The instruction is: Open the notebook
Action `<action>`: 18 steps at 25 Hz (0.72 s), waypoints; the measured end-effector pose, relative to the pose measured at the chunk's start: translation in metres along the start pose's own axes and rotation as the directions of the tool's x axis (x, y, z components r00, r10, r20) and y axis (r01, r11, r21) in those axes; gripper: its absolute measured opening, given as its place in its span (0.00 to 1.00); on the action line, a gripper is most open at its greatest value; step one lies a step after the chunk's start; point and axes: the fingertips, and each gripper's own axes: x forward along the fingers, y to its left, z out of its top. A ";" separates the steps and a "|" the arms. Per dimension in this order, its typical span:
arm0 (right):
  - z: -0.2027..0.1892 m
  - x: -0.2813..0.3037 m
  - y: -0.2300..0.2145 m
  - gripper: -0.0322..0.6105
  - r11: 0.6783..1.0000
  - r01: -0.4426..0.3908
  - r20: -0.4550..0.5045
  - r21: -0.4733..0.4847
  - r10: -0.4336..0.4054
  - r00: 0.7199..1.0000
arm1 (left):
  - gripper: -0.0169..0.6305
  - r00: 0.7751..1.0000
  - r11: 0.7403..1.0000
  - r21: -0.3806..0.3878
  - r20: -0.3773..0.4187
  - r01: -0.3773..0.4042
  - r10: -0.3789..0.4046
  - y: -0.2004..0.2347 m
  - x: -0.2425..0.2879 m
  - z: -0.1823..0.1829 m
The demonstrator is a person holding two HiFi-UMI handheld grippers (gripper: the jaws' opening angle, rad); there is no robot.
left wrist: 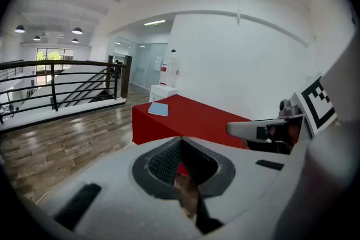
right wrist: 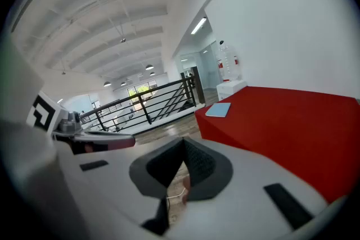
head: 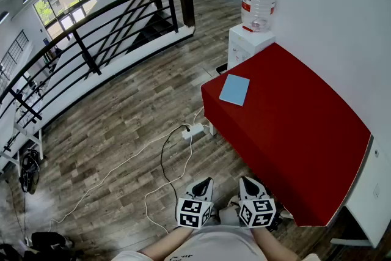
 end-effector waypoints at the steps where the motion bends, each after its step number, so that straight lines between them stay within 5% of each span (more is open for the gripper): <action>1: 0.002 0.005 -0.002 0.06 1.000 0.002 0.002 0.001 -0.002 1.000 | 0.04 1.000 1.000 -0.003 -0.002 -0.003 0.003 0.004 0.004 0.000; 10: 0.036 0.081 -0.041 0.06 1.000 -0.019 -0.011 -0.005 0.019 1.000 | 0.04 1.000 1.000 -0.010 -0.002 -0.022 0.022 0.042 0.082 0.037; 18: 0.104 0.171 -0.097 0.06 0.995 -0.078 -0.034 -0.060 0.076 0.997 | 0.04 0.998 0.996 -0.063 0.006 -0.055 0.055 0.072 0.182 0.099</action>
